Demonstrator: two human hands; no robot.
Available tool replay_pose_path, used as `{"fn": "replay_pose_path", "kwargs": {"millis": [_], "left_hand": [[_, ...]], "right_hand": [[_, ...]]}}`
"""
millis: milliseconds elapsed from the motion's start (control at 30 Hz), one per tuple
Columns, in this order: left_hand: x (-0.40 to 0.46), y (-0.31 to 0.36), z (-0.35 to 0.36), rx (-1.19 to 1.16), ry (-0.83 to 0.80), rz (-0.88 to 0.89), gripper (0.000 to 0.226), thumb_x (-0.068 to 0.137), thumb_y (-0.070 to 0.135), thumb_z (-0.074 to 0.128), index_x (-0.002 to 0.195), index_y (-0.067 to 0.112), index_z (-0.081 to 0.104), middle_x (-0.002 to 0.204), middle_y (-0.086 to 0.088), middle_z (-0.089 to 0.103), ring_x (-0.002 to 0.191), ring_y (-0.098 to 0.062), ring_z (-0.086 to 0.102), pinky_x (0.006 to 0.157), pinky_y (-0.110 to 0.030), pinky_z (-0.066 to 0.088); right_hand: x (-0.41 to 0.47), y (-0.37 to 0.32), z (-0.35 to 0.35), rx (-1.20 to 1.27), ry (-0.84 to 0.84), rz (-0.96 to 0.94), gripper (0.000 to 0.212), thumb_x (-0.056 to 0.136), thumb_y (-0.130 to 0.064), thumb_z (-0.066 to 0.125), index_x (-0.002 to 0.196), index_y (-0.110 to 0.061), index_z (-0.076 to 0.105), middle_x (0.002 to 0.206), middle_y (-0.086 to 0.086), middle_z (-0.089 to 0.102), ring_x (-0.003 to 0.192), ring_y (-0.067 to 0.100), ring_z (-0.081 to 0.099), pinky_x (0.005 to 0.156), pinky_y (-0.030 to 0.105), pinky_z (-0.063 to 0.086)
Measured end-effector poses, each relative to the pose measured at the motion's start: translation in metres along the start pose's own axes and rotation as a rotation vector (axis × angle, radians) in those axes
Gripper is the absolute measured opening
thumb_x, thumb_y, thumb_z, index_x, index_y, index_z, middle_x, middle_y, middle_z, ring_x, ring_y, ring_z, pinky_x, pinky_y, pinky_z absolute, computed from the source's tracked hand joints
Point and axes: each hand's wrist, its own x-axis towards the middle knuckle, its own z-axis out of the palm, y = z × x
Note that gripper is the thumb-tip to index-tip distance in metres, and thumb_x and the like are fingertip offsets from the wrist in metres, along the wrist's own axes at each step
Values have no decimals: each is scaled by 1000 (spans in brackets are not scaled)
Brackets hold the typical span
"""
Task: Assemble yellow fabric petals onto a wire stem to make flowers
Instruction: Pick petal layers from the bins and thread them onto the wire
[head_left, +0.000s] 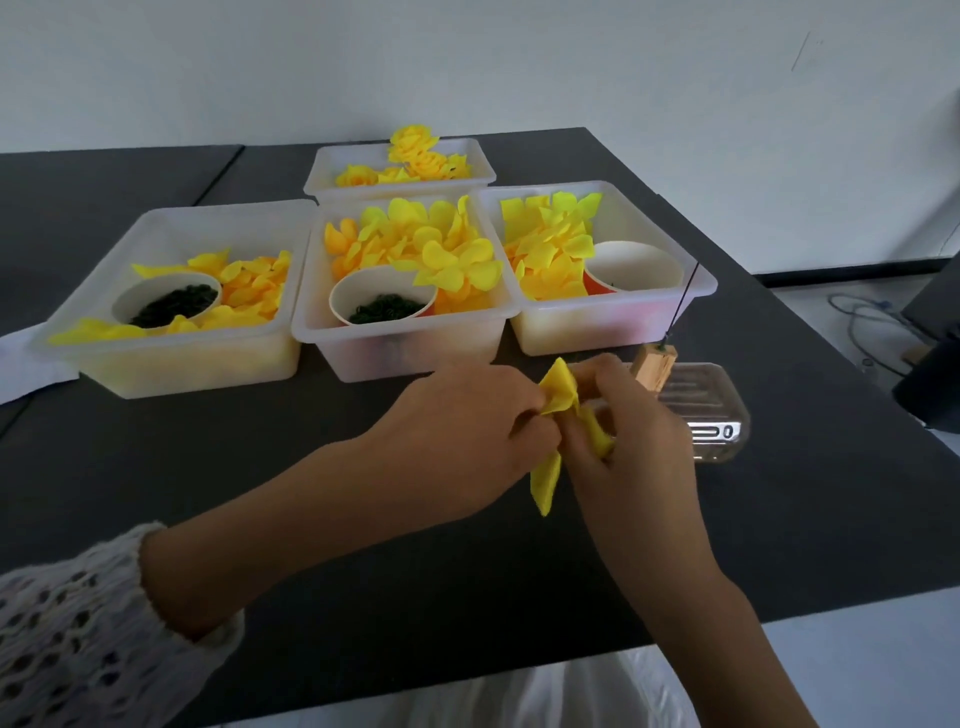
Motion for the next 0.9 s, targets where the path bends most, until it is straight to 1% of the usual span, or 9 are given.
{"fn": "replay_pose_path", "kwargs": {"millis": [100,200,267,367,500,600,667,733,900], "left_hand": [[-4,-6,4,-55,4,-1,33,96,33,42,66,27,54,60,6,51,51,-5,47,53,-24,38],[-11,-13,7,-128,24,-9,36,96,29,41,63,24,51,58,3,51,50,-8,43,53,-32,40],[-16,-20,9,-221,24,-37,36,97,26,42,62,22,52,58,1,52,48,-5,43,50,-25,39],[-21,-27,16,-322,20,-81,33,96,28,46,68,17,58,63,-3,58,48,-3,45,47,-17,38],[-23,-27,23,-331,21,-122,31,92,43,53,67,25,57,62,13,60,49,1,51,44,-11,38],[-22,-27,26,-340,80,-112,30,95,39,53,68,27,58,63,15,61,54,0,55,47,-12,40],[-24,-29,26,-362,141,-115,29,95,37,52,71,24,62,65,13,62,59,-2,57,52,-13,43],[-26,-32,26,-423,210,-129,31,96,34,53,68,23,60,57,17,59,55,2,55,52,-9,41],[-28,-34,34,-483,308,-179,37,97,31,52,61,23,50,47,20,50,50,3,49,49,-7,36]], "right_hand": [[-6,1,1,42,-31,-6,18,94,-24,48,91,-16,64,76,-6,61,69,10,60,61,27,50],[-15,1,4,210,-9,178,26,95,-31,40,88,-23,64,71,-3,62,63,14,62,53,28,53],[-19,2,3,330,12,280,24,94,-32,43,87,-22,65,74,1,64,61,15,62,51,22,51],[-24,1,5,403,-51,307,26,92,-31,46,83,-13,63,73,7,63,60,16,62,51,19,50],[-26,-5,12,297,-92,238,23,88,-36,49,82,-19,62,73,1,63,69,14,63,58,29,57],[-30,-6,14,253,-71,202,17,87,-37,51,83,-24,61,73,-5,63,70,10,64,59,21,55],[-33,-4,13,301,-24,254,17,88,-35,50,83,-23,61,74,-5,64,70,8,65,57,17,53],[-37,-1,11,330,68,315,20,91,-34,49,86,-19,60,73,-4,64,67,6,66,57,16,52],[-48,-3,18,312,229,330,22,95,-34,48,83,-19,58,65,-6,56,59,3,55,53,11,44]]}}
